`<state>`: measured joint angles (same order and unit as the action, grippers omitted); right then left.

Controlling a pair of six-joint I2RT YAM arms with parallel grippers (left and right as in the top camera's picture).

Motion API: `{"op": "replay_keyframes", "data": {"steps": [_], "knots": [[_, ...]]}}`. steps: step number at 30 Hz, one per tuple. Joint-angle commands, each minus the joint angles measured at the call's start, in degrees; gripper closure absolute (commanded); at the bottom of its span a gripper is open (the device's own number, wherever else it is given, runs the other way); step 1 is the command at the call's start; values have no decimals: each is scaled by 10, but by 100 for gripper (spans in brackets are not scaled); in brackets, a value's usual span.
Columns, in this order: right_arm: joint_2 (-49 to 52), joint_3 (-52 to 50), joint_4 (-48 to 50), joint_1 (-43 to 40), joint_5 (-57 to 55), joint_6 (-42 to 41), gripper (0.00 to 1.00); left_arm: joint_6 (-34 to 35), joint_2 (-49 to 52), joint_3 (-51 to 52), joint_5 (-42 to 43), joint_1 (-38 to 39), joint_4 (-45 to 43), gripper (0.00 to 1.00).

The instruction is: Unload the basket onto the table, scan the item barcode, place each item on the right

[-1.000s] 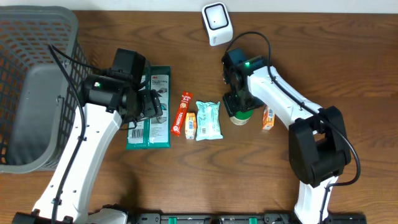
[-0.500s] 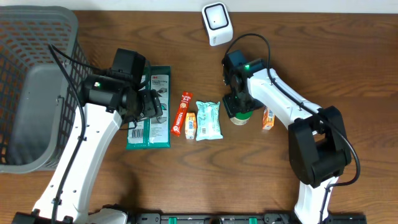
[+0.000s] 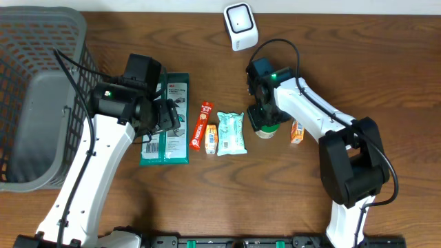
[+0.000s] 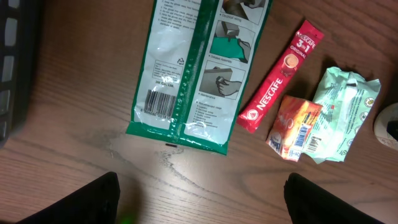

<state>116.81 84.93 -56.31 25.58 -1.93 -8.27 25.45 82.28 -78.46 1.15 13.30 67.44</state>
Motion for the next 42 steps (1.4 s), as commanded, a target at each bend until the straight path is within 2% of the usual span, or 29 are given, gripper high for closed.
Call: {"op": "replay_keyframes", "data": {"steps": [1, 16, 26, 29, 31, 32, 35, 42], "knots": [[16, -18, 11, 3, -8, 2, 36, -2, -3, -4, -5, 2, 2, 15], [16, -27, 19, 3, -8, 2, 34, -2, -3, -4, -5, 2, 2, 15], [16, -41, 37, 3, -8, 2, 40, -2, -3, -4, -5, 2, 2, 15], [16, -40, 31, 3, -8, 2, 51, -2, -3, -4, -5, 2, 2, 15], [16, -34, 19, 3, -8, 2, 61, -2, -3, -4, -5, 2, 2, 15], [16, -27, 8, 3, -7, 2, 69, -2, -3, -4, -5, 2, 2, 15], [9, 2, -34, 4, 0, 2, 79, -2, -3, -4, -5, 2, 2, 15], [-116, 50, -71, 12, 18, 2, 80, -2, -3, -4, -5, 2, 2, 15]]}}
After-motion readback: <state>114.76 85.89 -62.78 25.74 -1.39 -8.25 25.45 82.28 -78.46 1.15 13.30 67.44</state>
